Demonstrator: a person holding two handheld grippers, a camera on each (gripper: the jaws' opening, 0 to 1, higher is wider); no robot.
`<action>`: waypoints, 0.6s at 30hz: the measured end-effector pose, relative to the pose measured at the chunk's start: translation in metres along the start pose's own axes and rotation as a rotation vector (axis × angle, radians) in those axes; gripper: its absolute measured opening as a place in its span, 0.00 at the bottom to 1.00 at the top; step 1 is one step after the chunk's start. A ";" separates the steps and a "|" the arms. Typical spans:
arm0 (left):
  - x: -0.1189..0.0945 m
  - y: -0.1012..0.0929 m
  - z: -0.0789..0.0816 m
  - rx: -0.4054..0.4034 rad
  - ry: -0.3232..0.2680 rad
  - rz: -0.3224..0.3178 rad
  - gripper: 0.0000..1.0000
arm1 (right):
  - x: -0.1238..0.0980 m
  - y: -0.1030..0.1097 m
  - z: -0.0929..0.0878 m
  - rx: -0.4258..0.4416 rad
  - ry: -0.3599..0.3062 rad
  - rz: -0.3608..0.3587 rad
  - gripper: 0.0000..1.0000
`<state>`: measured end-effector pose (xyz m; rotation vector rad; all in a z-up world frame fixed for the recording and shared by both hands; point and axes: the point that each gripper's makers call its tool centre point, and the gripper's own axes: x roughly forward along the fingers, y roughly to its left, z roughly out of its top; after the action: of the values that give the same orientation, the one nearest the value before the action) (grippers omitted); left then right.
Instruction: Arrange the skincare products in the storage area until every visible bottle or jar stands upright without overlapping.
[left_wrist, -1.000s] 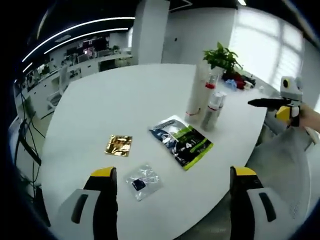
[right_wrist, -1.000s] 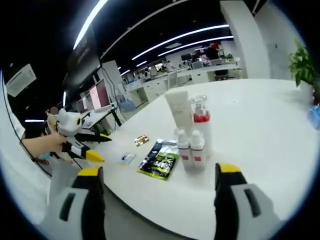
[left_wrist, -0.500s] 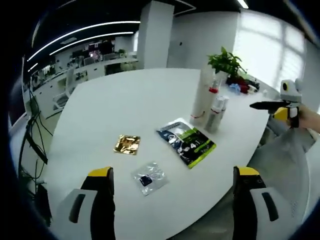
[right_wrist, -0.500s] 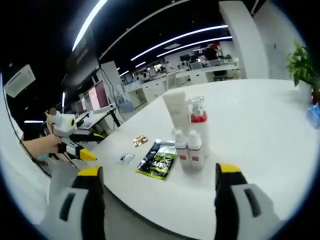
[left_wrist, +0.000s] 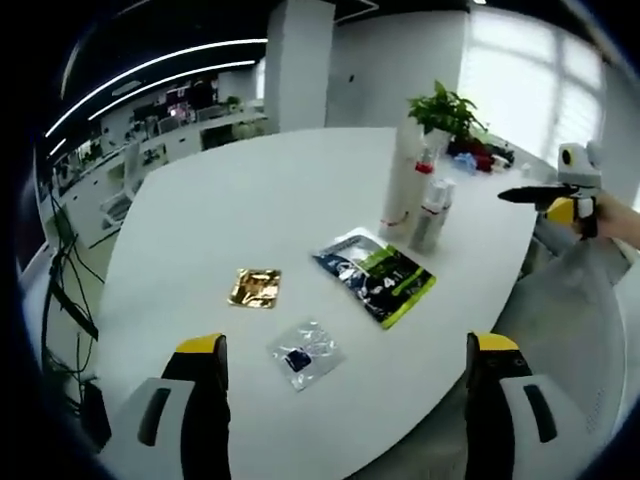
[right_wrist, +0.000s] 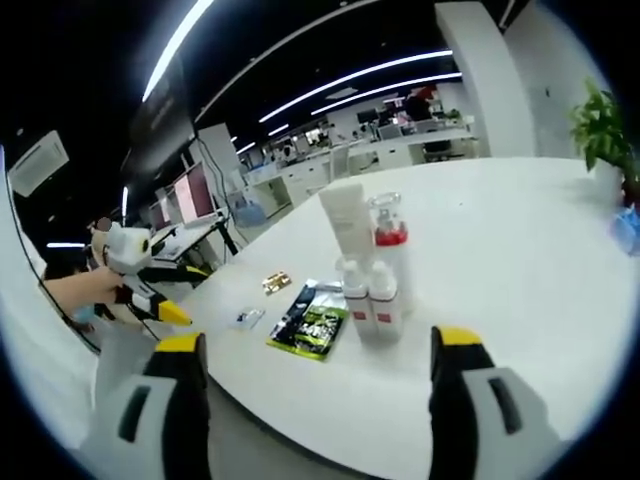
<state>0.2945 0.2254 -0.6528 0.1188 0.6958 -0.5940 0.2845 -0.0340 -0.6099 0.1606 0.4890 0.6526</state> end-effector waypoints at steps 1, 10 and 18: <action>0.001 0.000 -0.001 0.005 0.010 -0.005 0.97 | 0.000 0.000 0.000 0.000 0.001 0.002 0.92; 0.014 0.011 -0.011 0.073 0.084 -0.024 0.97 | 0.004 -0.005 -0.002 0.007 0.005 -0.007 0.93; 0.029 0.024 -0.020 0.177 0.178 -0.061 0.95 | 0.006 -0.008 -0.003 0.018 0.006 -0.018 0.93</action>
<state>0.3139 0.2373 -0.6882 0.3192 0.8210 -0.7088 0.2916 -0.0370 -0.6171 0.1713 0.5018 0.6310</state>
